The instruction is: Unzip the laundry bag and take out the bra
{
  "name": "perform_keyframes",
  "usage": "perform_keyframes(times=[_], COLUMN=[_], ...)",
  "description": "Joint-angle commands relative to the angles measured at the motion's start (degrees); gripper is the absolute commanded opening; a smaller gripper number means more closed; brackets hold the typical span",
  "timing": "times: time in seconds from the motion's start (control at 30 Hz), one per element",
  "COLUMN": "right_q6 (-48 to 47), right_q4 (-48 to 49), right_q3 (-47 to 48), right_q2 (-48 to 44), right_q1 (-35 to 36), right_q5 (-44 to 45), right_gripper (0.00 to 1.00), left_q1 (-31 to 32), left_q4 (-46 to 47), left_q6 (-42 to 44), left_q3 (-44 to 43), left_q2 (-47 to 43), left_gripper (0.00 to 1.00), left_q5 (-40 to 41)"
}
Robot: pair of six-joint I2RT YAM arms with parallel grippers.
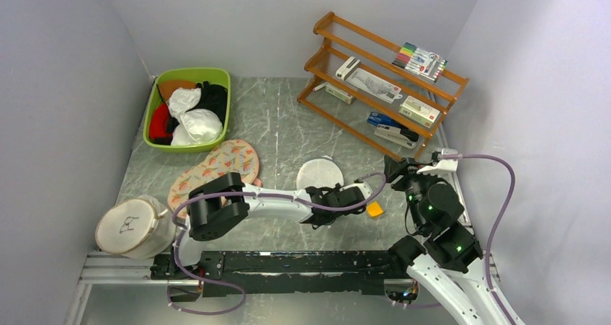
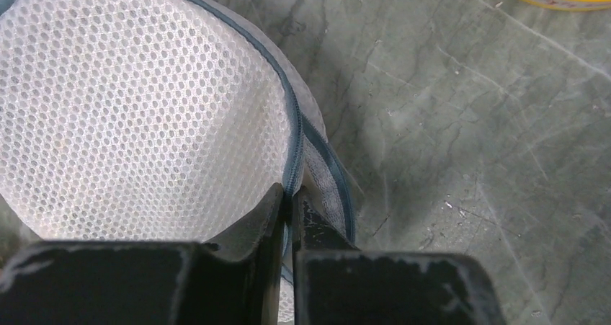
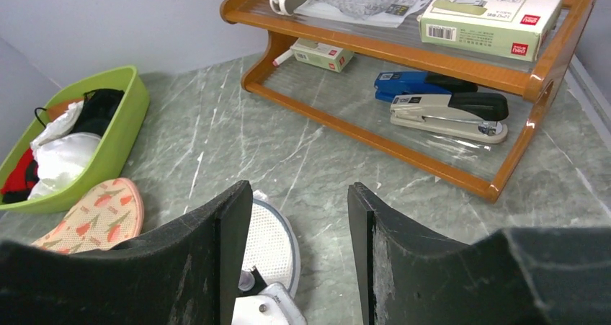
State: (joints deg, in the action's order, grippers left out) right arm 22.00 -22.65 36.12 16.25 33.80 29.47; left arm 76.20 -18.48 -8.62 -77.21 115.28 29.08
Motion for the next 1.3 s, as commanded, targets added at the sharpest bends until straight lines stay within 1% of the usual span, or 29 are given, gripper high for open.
perform_keyframes(times=[0.0,0.1,0.17,0.23,0.3,0.37,0.4,0.43,0.53,0.6,0.67,0.8,0.83,0.9,0.97,1.03,1.07,1.1,1.2,1.27], right_q6=[-0.3,-0.5,-0.4,-0.4,-0.5,-0.4,-0.4,-0.4,0.1,0.1,0.1,0.3,0.4,0.3,0.2,-0.1,-0.5,-0.8,-2.5,-3.6], right_q4=[-0.6,-0.7,-0.5,-0.5,-0.5,-0.5,-0.5,-0.5,-0.5,-0.2,0.0,0.9,1.2,1.9,2.3,2.7,2.9,3.1,3.7,4.4], right_q3=[2.1,2.4,2.3,2.3,2.3,2.3,2.2,2.1,1.7,1.6,1.7,1.4,1.1,0.8,0.7,0.7,0.7,0.8,1.8,2.9], right_q2=[-1.4,-1.8,-1.7,-1.4,-1.0,-0.6,-0.4,-0.2,1.1,2.4,3.7,6.1,6.6,7.6,8.8,10.1,10.8,11.8,14.9,17.0], right_q1=[-0.2,-0.2,-0.3,-0.2,-0.2,-0.2,-0.2,-0.2,-0.2,-0.2,-0.2,-0.2,-0.2,-0.2,-0.2,-0.2,-0.2,-0.2,-0.2,-0.2], right_q5=[1.7,2.3,2.3,2.1,2.0,2.1,2.0,2.0,1.5,0.8,0.3,-1.3,-1.9,-3.0,-4.0,-5.1,-5.6,-6.1,-7.4,-8.1], right_gripper=[0.52,0.52,0.51,0.52,0.51,0.51,0.51,0.51,0.52,0.51,0.51,0.52,0.52,0.52,0.53,0.56,0.59,0.61,0.7,0.76], left_q1=[0.0,-0.1,-0.8,-2.2,-4.0,-6.2,-7.6,-9.1,-15.4,-21.3,-24.8,-28.1,-28.9,-31.1,-35.9,-42.1,-45.5,-48.3,-54.6,-58.9], left_q4=[-0.8,0.8,1.8,3.0,4.9,7.8,9.7,12.1,22.1,28.6,33.4,34.6,33.7,31.3,30.5,30.5,29.6,26.9,13.8,8.6], left_q6=[-0.9,-0.6,-0.5,-0.6,-0.7,-1.3,-1.7,-2.4,-5.7,-8.9,-10.8,-10.6,-10.5,-10.9,-13.7,-16.2,-17.5,-18.4,-21.5,-21.4], left_q3=[0.7,2.7,4.0,5.3,7.4,10.0,11.7,13.7,22.0,28.3,32.3,35.1,35.2,35.4,36.2,37.5,37.7,37.2,32.5,28.8], left_q2=[-0.4,-3.8,-6.1,-8.4,-11.1,-14.6,-16.5,-18.9,-26.8,-31.4,-35.4,-40.1,-40.7,-42.3,-44.7,-48.0,-49.8,-52.2,-59.9,-64.1], left_gripper=[0.21,0.44,0.57,0.64,0.73,0.76,0.8,0.87,0.99,1.0,1.0,1.0,0.99,1.0,1.0,1.0,1.0,1.0,0.98,0.96], left_q5=[-1.1,-1.0,-2.3,-5.4,-9.5,-13.9,-16.7,-19.9,-32.8,-41.1,-47.6,-53.9,-54.6,-52.7,-53.4,-54.6,-53.5,-50.7,-32.8,-26.0])
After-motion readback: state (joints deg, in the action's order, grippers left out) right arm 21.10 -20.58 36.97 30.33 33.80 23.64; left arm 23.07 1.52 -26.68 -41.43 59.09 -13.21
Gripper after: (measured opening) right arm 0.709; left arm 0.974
